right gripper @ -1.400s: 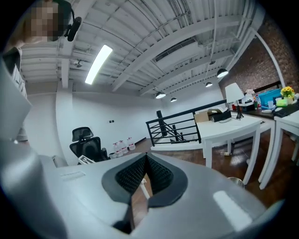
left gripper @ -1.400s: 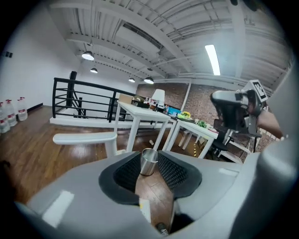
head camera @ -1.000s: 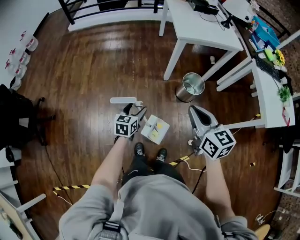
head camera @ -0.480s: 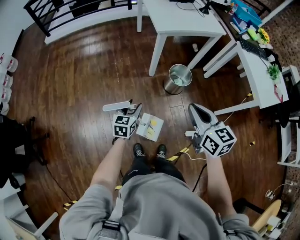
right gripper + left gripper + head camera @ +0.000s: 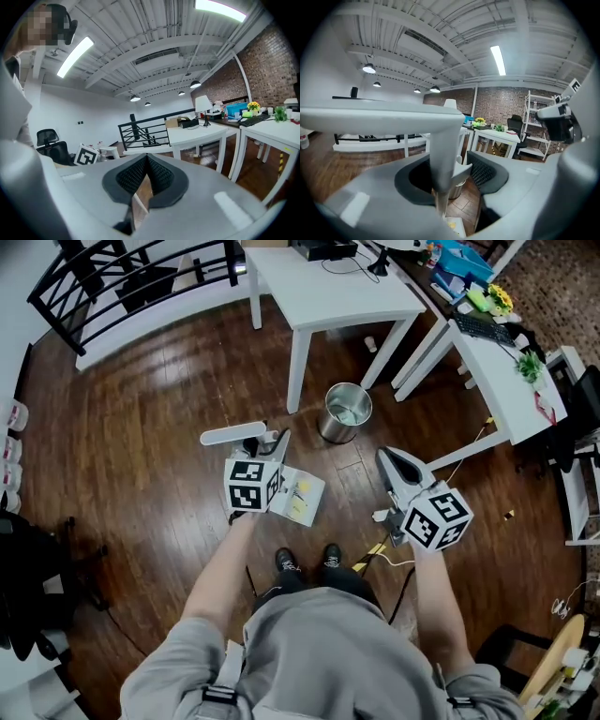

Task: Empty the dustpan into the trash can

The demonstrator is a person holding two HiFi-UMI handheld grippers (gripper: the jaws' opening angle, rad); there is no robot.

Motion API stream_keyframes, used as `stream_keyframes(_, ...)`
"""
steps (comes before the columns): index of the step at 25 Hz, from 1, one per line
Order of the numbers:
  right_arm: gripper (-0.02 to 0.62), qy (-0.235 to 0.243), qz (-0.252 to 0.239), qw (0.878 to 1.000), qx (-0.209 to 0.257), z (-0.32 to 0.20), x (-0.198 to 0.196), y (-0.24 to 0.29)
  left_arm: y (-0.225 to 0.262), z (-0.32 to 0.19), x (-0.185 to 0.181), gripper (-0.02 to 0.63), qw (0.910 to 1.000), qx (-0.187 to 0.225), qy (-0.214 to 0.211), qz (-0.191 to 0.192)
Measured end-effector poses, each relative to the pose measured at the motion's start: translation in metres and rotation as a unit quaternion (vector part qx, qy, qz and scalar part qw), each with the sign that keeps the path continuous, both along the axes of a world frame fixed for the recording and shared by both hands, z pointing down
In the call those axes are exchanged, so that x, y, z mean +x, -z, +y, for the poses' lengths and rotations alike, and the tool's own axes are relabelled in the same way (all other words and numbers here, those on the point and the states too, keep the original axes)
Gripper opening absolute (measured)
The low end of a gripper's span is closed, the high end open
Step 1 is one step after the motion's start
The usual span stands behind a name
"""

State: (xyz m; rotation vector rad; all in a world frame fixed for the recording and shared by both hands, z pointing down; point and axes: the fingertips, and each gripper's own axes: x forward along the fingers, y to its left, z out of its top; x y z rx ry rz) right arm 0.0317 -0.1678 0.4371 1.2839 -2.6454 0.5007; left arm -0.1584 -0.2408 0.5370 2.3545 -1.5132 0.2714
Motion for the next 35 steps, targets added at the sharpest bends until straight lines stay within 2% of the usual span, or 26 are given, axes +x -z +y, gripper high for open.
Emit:
stream_keyframes(4,-0.002,-0.020,-0.008,1.000,0.018,-0.010,0.018,0.014,0.057,-0.034,0.017,0.209,0.9998,0.006,-0.020,-0.008)
stream_keyframes(9,-0.002,-0.036,-0.033,0.998,0.043,-0.040,0.050,0.032,0.134,-0.066,0.043,0.209,0.9985,0.038,-0.039,-0.005)
stream_keyframes(18,-0.002,-0.007,-0.071,0.991,0.112,-0.118,0.095,0.094,0.244,-0.146,0.081,0.209,0.9963,0.085,-0.017,-0.004)
stream_keyframes(22,-0.002,-0.007,-0.078,0.990,0.117,-0.145,0.126,0.099,0.268,-0.188,0.103,0.209,0.9953,0.097,-0.002,-0.004)
stream_keyframes(25,-0.002,-0.018,-0.084,0.990,0.111,-0.168,0.144,0.096,0.277,-0.217,0.122,0.209,0.9946,0.104,-0.007,-0.003)
stream_keyframes(29,-0.002,-0.042,-0.073,0.991,0.104,-0.203,0.160,0.089,0.277,-0.257,0.144,0.209,0.9937,0.106,-0.036,0.008)
stream_keyframes(35,-0.002,-0.086,-0.051,0.988,0.120,-0.266,0.167,0.099,0.279,-0.332,0.169,0.209,0.9886,0.109,-0.099,0.031)
